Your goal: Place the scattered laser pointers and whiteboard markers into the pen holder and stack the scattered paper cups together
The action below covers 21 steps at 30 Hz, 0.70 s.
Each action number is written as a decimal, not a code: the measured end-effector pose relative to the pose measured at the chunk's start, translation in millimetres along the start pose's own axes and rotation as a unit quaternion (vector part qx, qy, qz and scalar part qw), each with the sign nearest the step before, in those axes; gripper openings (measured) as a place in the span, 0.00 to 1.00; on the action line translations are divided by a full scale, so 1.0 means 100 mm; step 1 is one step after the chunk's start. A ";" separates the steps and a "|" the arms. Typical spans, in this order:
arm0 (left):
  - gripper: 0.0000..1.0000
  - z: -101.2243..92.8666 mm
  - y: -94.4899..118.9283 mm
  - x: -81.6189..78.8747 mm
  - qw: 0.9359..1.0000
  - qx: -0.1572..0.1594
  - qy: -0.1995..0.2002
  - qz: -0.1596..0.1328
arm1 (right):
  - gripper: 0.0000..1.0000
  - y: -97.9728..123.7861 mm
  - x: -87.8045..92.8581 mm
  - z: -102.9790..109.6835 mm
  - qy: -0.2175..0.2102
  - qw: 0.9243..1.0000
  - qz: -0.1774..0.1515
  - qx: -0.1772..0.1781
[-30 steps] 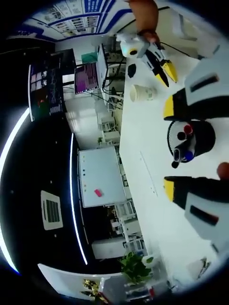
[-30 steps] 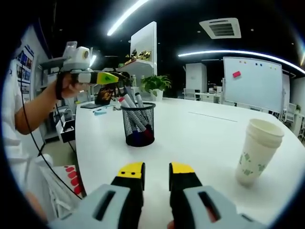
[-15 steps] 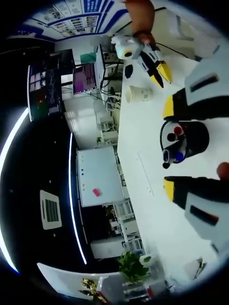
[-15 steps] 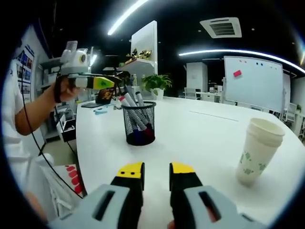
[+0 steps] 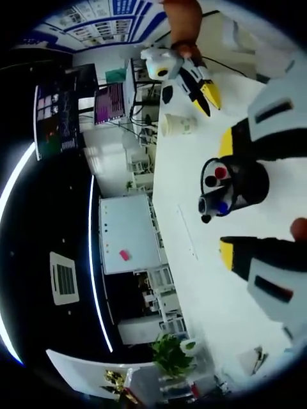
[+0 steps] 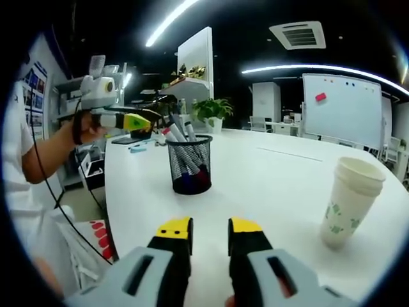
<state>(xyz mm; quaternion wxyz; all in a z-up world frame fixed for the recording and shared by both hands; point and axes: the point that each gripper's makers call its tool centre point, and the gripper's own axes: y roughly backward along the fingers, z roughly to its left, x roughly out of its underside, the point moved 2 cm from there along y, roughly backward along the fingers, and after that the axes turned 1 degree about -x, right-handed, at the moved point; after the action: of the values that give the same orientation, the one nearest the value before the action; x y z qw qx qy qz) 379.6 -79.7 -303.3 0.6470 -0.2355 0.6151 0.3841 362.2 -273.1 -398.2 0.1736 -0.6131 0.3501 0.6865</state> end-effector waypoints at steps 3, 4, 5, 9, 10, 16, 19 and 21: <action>0.47 -0.03 0.00 0.05 1.000 0.000 0.002 -0.003 | 0.21 -0.01 0.00 0.02 0.001 1.000 0.000 -0.003; 0.47 -0.04 0.00 0.06 1.000 0.000 0.000 -0.002 | 0.21 -0.01 0.00 0.02 0.001 1.000 0.001 -0.004; 0.47 -0.04 0.00 0.09 1.000 0.001 -0.001 -0.001 | 0.21 -0.01 0.01 0.03 0.002 1.000 0.002 -0.004; 0.47 -0.03 0.01 0.17 1.000 0.001 0.006 0.004 | 0.21 0.00 0.04 0.03 0.007 1.000 0.006 -0.004; 0.47 -0.03 0.01 0.18 1.000 0.000 0.008 0.003 | 0.21 0.01 0.04 0.02 0.007 1.000 0.007 -0.004; 0.47 -0.03 0.05 0.24 1.000 -0.004 0.011 0.006 | 0.21 0.01 0.05 0.02 0.008 1.000 0.009 -0.004; 0.47 -0.03 0.06 0.26 1.000 -0.006 0.013 0.005 | 0.21 0.01 0.06 0.03 0.011 1.000 0.013 -0.008; 0.47 -0.04 0.07 0.29 1.000 -0.008 0.016 0.002 | 0.21 0.01 0.07 0.05 0.013 1.000 0.014 -0.012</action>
<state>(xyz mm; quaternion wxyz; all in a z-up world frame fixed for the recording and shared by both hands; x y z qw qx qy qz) 370.7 -72.6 -330.5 0.6345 -0.2455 0.6226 0.3867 356.7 -271.3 -404.5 0.1517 -0.6192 0.3531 0.6847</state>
